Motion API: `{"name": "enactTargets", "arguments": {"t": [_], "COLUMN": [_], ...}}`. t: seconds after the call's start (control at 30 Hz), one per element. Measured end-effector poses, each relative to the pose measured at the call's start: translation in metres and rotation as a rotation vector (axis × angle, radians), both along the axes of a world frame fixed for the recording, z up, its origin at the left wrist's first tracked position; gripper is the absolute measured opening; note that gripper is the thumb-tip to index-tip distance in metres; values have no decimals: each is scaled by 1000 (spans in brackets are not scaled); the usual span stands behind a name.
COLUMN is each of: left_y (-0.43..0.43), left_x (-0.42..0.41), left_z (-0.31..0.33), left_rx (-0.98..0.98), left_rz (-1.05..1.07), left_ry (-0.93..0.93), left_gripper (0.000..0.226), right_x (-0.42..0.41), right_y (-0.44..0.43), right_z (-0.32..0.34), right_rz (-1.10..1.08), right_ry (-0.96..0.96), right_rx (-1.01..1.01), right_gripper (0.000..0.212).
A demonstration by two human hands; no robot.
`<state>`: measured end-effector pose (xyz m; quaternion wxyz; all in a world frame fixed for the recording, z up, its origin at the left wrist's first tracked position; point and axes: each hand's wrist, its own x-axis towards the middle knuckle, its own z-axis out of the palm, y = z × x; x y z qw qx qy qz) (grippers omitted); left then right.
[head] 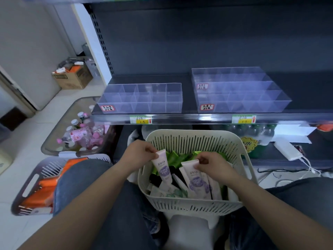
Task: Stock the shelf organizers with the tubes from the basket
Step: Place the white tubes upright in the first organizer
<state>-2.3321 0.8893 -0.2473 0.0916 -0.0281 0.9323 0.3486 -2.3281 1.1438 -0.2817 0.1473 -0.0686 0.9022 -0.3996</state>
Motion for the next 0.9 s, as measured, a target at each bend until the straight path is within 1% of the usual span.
{"name": "enactTargets", "arguments": {"t": [0.1,0.23,0.43,0.53,0.7,0.9], "left_y": [-13,-34,-66,-84,-113,-142], "left_x": [-5,-13,-32,-42,-62,-100], "left_z": [20,53,96,111,130,149], "left_rx": [2,35,72,103,84,56], "left_rz": [-18,-36,-27,-5,38,67], "left_ry": [38,92,191,231,296,332], "left_gripper": [4,17,16,11,5,6], "right_x": [-8,-26,-60,-77,-106,-143], "right_y": [-13,-35,-71,-88,-115,-145], "right_z": [22,53,104,123,145,160], "right_rz": [-1,7,22,18,20,21], "right_ry": [12,85,179,187,231,216], "right_rx": [-42,-61,-115,-169,-230,-288], "right_gripper": [11,15,9,8,8,7]}}
